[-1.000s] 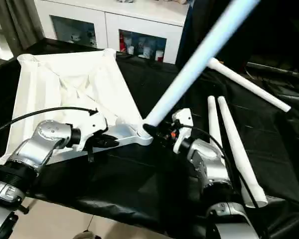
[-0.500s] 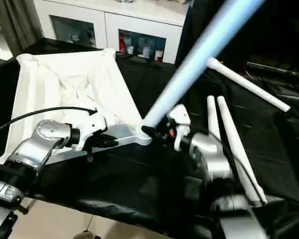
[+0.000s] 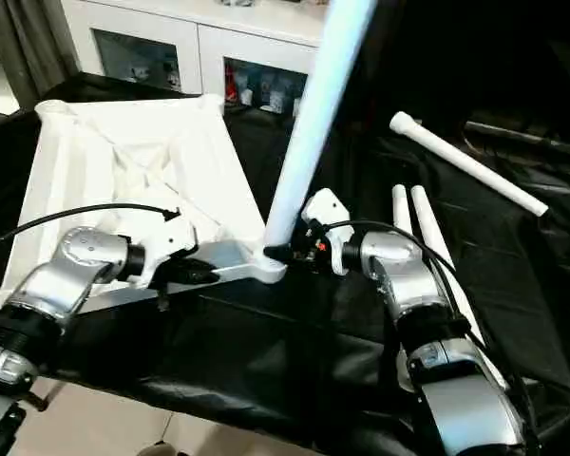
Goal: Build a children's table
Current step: Rotate leg to tighten
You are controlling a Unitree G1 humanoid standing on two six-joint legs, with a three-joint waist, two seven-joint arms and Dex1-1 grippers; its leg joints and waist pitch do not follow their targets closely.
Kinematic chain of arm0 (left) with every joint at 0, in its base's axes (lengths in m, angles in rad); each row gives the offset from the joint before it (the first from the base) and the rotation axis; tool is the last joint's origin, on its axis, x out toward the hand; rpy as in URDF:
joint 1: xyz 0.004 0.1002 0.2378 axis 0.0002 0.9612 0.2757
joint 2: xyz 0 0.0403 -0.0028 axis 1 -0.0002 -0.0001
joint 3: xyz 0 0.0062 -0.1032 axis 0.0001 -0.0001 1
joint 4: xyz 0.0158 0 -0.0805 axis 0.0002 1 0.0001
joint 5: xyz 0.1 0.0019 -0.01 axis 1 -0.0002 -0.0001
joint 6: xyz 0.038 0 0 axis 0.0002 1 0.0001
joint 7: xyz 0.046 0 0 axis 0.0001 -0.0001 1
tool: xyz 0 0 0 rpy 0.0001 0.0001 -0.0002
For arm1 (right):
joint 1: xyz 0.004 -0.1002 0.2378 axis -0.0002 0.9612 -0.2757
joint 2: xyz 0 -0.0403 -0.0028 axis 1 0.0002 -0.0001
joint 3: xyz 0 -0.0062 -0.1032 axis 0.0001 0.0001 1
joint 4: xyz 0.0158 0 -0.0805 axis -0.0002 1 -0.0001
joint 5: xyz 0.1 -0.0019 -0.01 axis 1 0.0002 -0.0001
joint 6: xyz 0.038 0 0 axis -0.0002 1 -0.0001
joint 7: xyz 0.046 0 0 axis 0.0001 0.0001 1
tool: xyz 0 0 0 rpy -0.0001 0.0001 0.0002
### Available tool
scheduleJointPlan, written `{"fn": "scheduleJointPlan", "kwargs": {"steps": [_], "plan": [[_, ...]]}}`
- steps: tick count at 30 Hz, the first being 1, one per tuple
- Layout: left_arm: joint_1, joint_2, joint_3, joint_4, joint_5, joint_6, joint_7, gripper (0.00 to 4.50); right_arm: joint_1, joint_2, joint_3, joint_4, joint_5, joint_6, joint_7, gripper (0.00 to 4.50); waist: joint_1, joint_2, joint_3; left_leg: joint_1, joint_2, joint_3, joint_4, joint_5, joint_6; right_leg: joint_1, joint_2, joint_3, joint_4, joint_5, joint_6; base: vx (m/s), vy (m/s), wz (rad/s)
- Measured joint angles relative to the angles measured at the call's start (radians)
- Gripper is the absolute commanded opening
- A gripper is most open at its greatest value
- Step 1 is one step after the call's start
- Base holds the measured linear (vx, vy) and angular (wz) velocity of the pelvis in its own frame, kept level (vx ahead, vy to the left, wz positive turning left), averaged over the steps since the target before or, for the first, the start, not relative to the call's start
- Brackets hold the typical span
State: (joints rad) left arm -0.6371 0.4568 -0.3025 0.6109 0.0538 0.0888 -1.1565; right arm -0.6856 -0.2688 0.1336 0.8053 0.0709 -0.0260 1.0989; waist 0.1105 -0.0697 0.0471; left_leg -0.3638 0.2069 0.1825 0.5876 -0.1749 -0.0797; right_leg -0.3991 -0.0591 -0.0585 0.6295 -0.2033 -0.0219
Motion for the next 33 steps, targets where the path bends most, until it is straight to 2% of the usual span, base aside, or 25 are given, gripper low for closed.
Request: {"fn": "scheduleJointPlan", "kwargs": {"steps": [7, 16, 22, 30, 33], "plan": [[0.038, 0.050, 0.001, -0.042, -0.031, -0.005, -0.098, 0.00, -0.015, 0.006, 0.019, 0.033, 0.000, -0.012, 0.104, 1.95, -0.003, -0.010, -0.006, 0.002, 0.000, 0.000, 0.000, 0.000, 0.000, 0.002, 0.000, 0.000, 0.000, 0.000, 0.000, 0.000, 0.000, 0.00], [0.042, 0.065, -0.010, -0.044, -0.039, -0.005, -0.175, 0.00, 0.007, -0.003, 0.032, 0.026, 0.003, -0.022, 0.202, 1.95, 0.005, -0.010, -0.007, 0.014, 0.000, 0.000, -0.003, -0.001, 0.000, 0.013, 0.000, 0.000, -0.002, -0.004, 0.002, 0.000, 0.000, 0.00], [0.043, 0.068, -0.014, -0.044, -0.039, -0.006, -0.212, 0.00, 0.038, -0.015, 0.035, -0.005, 0.006, -0.043, 0.239, 1.95, 0.007, -0.010, -0.007, 0.015, 0.000, -0.001, -0.005, -0.001, 0.000, 0.016, 0.000, -0.002, -0.005, -0.004, 0.003, 0.000, 0.000, 0.00], [0.037, 0.066, -0.015, -0.009, -0.027, -0.048, -0.209, 0.00, 0.044, 0.005, 0.029, 0.014, 0.009, -0.053, 0.207, 1.95, 0.005, -0.011, -0.010, 0.018, 0.000, -0.002, -0.006, -0.001, 0.000, 0.018, 0.000, -0.003, -0.005, -0.005, 0.003, 0.000, 0.000, 0.00], [0.023, 0.046, 0.000, 0.032, -0.004, -0.053, -0.140, 0.00, 0.032, 0.049, -0.021, 0.080, 0.023, -0.046, 0.093, 1.95, -0.002, -0.013, -0.011, 0.025, 0.000, -0.003, -0.007, -0.001, -0.001, 0.019, 0.000, -0.003, -0.005, -0.007, 0.007, -0.021, -0.001, -0.02]]}}
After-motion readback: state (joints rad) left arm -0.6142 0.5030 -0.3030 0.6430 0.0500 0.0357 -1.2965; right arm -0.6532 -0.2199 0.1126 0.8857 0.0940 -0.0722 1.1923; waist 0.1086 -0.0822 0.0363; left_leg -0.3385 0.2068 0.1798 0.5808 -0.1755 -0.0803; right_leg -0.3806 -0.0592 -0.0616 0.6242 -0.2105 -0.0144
